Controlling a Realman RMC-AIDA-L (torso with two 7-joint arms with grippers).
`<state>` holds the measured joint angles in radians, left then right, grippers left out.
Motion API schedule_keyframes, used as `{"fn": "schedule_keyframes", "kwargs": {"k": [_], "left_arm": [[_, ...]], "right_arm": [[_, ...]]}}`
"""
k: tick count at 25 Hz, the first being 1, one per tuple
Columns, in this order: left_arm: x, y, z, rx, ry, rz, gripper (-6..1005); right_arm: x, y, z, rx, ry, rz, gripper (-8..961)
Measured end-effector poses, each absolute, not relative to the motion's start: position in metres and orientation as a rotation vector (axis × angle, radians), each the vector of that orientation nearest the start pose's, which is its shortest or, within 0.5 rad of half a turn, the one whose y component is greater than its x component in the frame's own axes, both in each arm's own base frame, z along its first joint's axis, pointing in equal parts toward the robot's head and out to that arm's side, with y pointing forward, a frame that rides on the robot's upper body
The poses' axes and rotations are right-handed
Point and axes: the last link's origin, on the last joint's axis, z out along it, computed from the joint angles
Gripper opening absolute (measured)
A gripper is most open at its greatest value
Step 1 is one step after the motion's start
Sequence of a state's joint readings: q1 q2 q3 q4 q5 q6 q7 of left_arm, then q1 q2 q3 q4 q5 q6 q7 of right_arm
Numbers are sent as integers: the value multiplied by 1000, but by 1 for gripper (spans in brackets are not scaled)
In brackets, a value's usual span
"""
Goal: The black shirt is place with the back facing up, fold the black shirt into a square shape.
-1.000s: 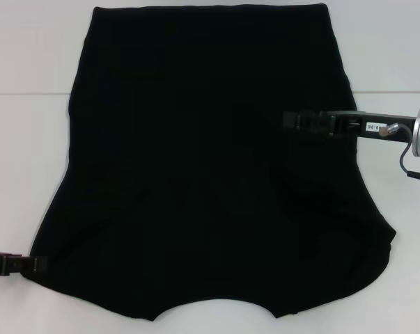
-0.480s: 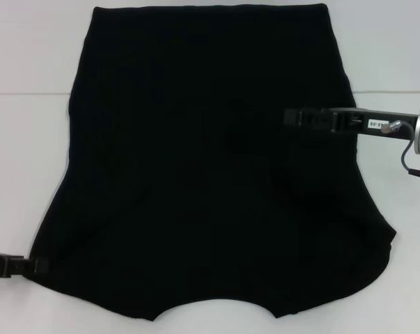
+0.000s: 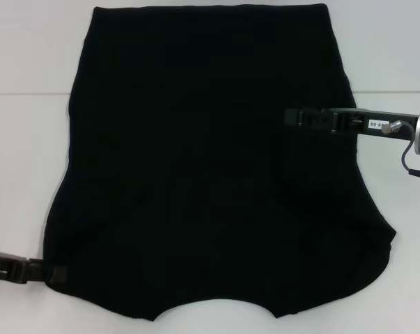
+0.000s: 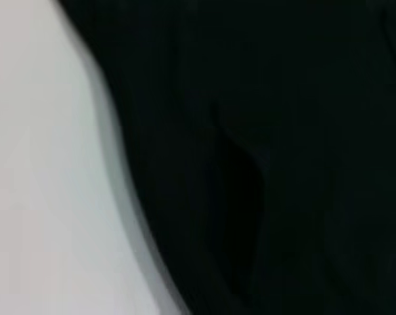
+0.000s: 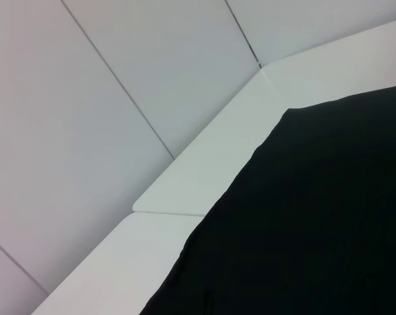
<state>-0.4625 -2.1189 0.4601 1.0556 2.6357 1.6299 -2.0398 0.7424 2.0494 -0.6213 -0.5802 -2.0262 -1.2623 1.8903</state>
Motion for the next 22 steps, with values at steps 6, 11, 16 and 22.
{"fn": "schedule_keyframes", "kwargs": {"k": [6,11,16,22], "left_arm": [[-332,299,54,-2382,-1461,-54,633],[-331,301,54,-2386,-1448,-53,627],[-330,303,54,-2393,-1442,-48,552],[-332,305,54,-2377,-1434,-43,307]], "right_arm": [[227,412,10,-2408,1182,745,564],[228,411,10,-2402,1188,754,564],[227,411,10,-2407,1189,760,564],[227,410,11,-2407,1189,762,564]]}}
